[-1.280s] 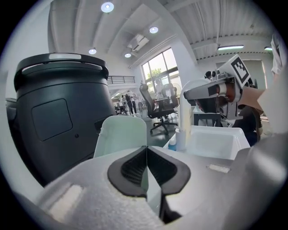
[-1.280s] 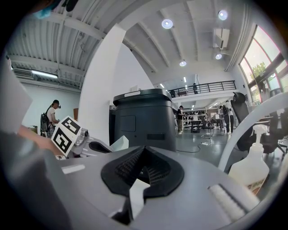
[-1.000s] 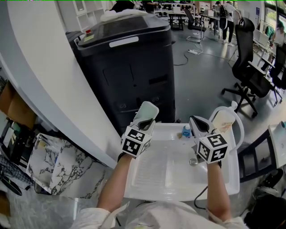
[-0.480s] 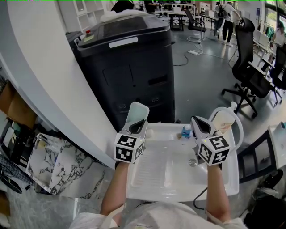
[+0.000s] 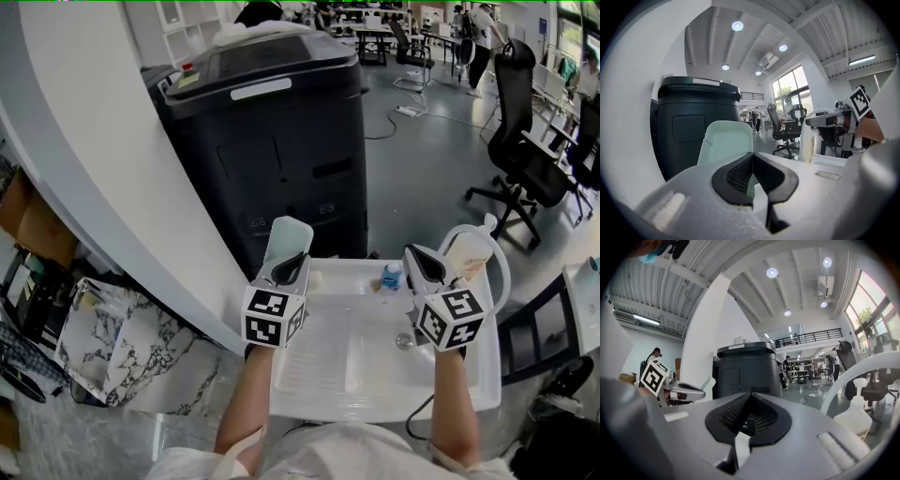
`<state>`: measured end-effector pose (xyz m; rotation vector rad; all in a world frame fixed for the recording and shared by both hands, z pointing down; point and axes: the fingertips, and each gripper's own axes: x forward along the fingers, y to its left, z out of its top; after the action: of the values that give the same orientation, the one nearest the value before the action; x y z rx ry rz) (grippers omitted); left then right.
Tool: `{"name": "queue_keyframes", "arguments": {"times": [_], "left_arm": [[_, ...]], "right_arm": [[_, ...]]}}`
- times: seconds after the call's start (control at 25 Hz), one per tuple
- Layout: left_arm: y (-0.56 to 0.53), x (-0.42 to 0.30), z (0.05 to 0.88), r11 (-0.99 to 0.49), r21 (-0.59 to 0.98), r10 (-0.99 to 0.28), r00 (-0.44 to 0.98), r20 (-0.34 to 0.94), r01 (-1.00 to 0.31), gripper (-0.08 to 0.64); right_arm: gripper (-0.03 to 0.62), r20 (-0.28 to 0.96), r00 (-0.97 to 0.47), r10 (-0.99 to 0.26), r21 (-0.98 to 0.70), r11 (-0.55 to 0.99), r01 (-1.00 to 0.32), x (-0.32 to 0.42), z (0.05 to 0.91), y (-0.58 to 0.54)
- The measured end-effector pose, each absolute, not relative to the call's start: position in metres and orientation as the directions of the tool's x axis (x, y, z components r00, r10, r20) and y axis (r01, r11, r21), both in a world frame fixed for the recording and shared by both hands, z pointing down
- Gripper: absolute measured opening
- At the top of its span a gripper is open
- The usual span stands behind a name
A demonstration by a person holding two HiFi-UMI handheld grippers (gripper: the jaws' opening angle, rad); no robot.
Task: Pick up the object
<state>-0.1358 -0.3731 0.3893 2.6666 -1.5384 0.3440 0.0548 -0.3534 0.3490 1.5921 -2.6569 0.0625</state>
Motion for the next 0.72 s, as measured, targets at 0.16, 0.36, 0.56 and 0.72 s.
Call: {"name": "queue_keyframes", "arguments": {"times": [0.16,0.36,0.56,0.72], "left_arm": [[-0.3729,-0.1331,0.3897,-0.509,-0.068,-0.847,0.486,0.214,-0.858,0.011],[-0.3718,-0.1296,0.3904,-0.518,-0.065,-0.842,0.495,0.215,-0.853,0.011],[-0.3717,-0.1265,0.3915,-0.525,-0.064,-0.837,0.501,0.218,-0.849,0.010],[-0.3712,-0.1251,0.3929,-0.527,-0.062,-0.835,0.504,0.221,-0.847,0.011]], "right_arm": [[0.002,0.057,-0.473,-0.879,-0.012,0.473,-0.881,0.0536,0.3468,-0.3521],[0.002,0.062,-0.470,-0.881,-0.012,0.470,-0.883,0.0536,0.3477,-0.3499],[0.002,0.061,-0.468,-0.882,-0.010,0.468,-0.883,0.0541,0.3475,-0.3493],[0.002,0.062,-0.469,-0.881,-0.011,0.470,-0.883,0.0536,0.3480,-0.3493]]}}
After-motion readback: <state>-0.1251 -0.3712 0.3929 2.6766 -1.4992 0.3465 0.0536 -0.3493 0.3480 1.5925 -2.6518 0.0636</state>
